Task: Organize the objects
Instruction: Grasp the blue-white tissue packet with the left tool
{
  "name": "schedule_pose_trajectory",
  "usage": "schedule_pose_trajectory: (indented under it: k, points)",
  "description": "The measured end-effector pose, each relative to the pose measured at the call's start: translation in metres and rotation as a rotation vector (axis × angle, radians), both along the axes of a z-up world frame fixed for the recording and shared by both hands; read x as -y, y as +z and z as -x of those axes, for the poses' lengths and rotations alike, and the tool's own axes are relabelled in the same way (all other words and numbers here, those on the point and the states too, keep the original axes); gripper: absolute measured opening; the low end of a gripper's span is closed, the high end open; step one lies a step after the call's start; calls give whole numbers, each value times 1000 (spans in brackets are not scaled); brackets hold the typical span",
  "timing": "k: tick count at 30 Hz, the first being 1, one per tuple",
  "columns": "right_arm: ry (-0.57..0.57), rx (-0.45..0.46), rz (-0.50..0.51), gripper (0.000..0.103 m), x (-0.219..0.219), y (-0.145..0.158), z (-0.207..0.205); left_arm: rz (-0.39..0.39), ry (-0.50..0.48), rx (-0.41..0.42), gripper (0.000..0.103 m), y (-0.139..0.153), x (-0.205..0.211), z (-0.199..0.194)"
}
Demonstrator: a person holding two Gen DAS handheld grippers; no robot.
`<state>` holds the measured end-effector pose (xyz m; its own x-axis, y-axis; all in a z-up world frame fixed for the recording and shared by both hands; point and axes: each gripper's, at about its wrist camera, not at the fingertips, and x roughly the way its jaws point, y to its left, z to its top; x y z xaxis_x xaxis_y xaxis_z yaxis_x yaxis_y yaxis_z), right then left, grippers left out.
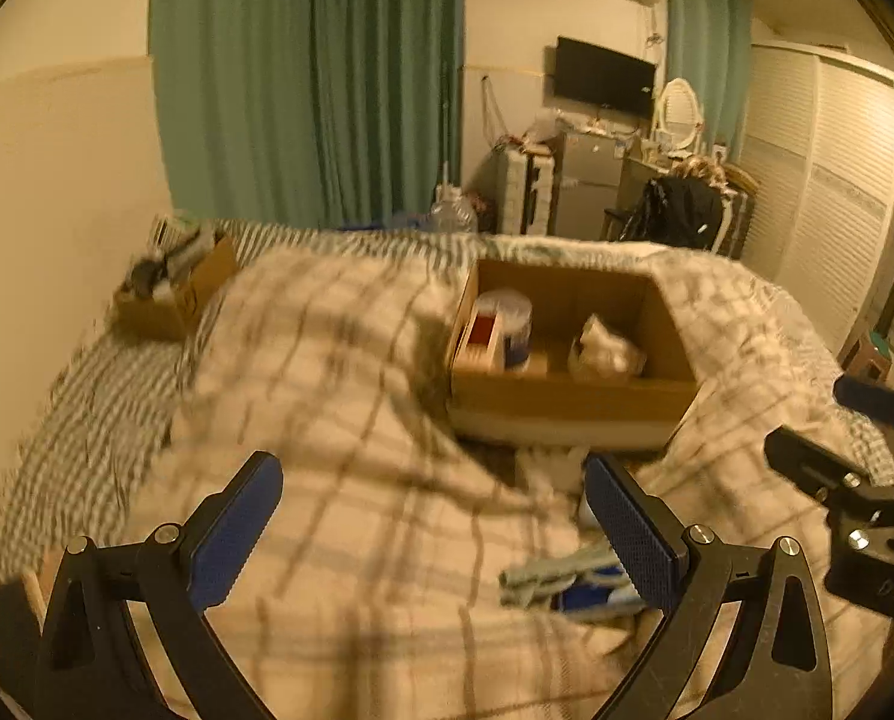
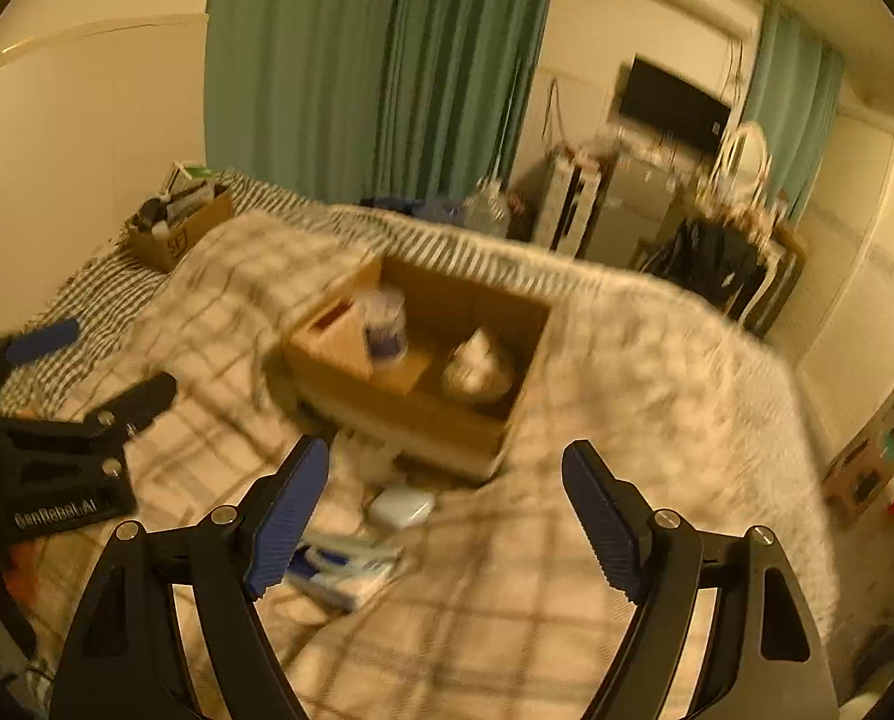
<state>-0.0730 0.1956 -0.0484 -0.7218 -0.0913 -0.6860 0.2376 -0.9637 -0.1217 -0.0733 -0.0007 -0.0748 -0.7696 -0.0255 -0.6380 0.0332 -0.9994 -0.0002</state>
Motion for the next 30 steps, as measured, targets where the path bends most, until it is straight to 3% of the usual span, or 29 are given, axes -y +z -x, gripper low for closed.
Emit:
schedule_pose_trajectory:
  k: [3, 7, 12, 23, 30]
  points:
    - [17, 55, -37, 80, 7, -31, 4, 18, -23, 75, 103, -28, -2, 5]
    - [41, 149, -79, 80, 16, -73, 14, 22, 4, 105, 103, -45, 6, 11]
    - [77, 284, -60, 80, 25, -117, 21, 66, 8, 135, 103, -62, 9, 16]
    - [155, 415, -142, 84, 55, -159, 31, 1, 13, 171, 103, -72, 18, 20]
    - [119, 315, -64, 54, 33, -125, 15, 27, 15, 176, 103, -73, 15, 20]
